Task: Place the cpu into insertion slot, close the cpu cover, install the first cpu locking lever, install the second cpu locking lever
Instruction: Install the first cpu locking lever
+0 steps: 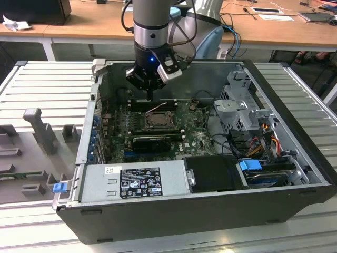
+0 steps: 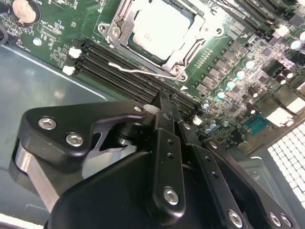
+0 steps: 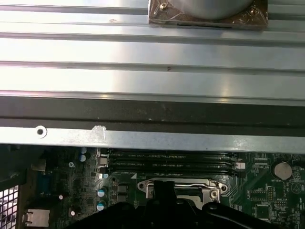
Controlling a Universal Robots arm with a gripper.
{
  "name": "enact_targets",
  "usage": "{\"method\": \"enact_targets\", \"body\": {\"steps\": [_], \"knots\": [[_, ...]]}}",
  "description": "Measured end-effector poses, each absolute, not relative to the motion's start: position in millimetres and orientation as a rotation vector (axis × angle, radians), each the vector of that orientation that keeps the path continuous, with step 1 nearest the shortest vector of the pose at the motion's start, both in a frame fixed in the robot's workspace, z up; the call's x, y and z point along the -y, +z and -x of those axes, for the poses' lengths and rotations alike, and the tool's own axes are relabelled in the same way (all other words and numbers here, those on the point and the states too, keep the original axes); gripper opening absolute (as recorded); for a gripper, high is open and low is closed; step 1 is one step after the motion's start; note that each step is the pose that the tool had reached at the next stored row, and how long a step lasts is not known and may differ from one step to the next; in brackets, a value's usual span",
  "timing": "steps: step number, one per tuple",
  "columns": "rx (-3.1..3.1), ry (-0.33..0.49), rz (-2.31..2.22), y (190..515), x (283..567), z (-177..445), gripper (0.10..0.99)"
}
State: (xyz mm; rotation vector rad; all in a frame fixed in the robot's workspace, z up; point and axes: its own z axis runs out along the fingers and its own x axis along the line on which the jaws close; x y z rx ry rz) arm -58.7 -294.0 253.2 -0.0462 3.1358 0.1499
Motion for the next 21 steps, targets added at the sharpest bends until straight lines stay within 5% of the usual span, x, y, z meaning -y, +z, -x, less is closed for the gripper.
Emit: {"method": "enact_targets", "body": {"steps": [21], "knots": [[-3.135,0.176,0.045,231.7,294.1,48.9,0.106]]}}
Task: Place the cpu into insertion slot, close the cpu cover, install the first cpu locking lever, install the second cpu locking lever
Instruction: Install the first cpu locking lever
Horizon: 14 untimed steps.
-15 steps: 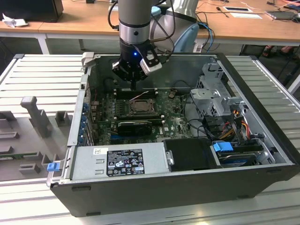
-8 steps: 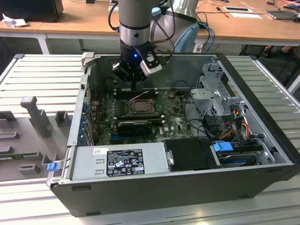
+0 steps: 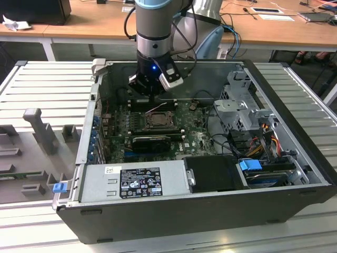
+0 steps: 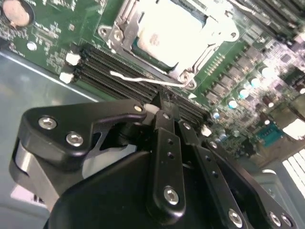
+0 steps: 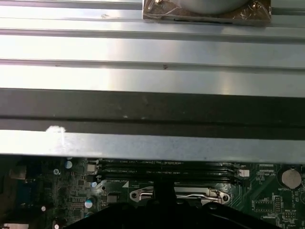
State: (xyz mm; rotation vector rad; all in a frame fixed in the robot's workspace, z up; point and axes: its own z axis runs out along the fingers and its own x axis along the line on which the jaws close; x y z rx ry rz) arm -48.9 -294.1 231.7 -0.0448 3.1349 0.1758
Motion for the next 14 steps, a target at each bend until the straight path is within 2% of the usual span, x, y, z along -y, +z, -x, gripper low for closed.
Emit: {"method": "enact_targets", "body": {"steps": [14], "knots": [[-3.135,0.181,0.054,226.7,290.2,33.0,0.106]]}}
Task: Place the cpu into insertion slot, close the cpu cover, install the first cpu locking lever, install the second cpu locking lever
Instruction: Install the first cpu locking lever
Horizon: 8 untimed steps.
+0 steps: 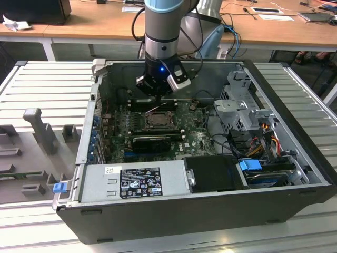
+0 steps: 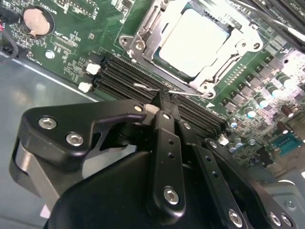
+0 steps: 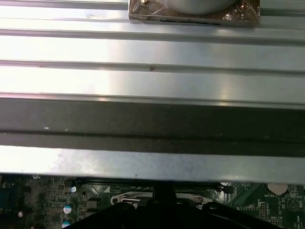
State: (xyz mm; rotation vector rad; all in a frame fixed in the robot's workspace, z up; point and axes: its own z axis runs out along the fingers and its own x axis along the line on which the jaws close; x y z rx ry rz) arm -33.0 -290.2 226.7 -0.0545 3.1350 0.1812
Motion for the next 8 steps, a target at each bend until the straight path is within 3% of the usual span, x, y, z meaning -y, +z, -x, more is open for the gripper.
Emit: {"method": "enact_targets", "body": {"steps": [8], "knots": [[-3.135,0.181,0.057,222.5,290.1,22.1,0.106]]}}
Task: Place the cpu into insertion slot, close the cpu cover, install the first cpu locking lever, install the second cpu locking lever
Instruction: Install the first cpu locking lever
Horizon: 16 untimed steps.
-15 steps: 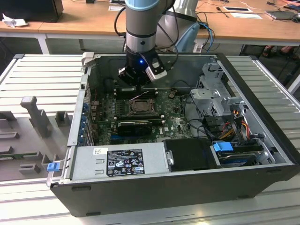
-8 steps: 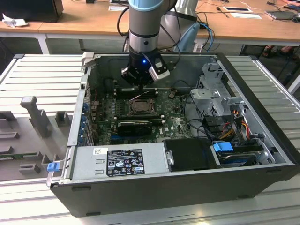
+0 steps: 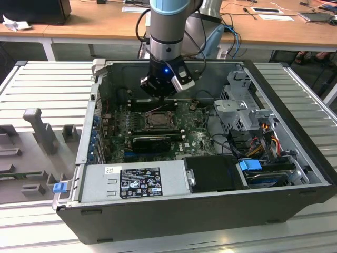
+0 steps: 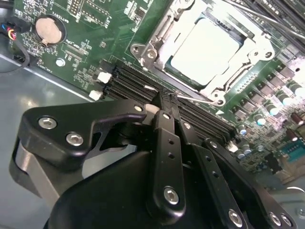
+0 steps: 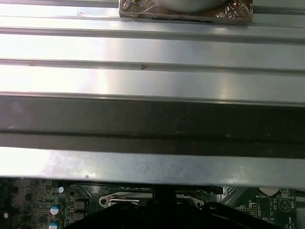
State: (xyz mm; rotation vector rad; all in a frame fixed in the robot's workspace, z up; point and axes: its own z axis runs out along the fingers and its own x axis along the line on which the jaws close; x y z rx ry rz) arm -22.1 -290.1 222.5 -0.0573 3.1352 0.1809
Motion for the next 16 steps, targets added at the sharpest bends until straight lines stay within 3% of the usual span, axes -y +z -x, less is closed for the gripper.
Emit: {"method": "enact_targets", "body": {"steps": [16], "knots": [[-3.135,0.181,0.075,210.7,290.1,16.2,0.106]]}}
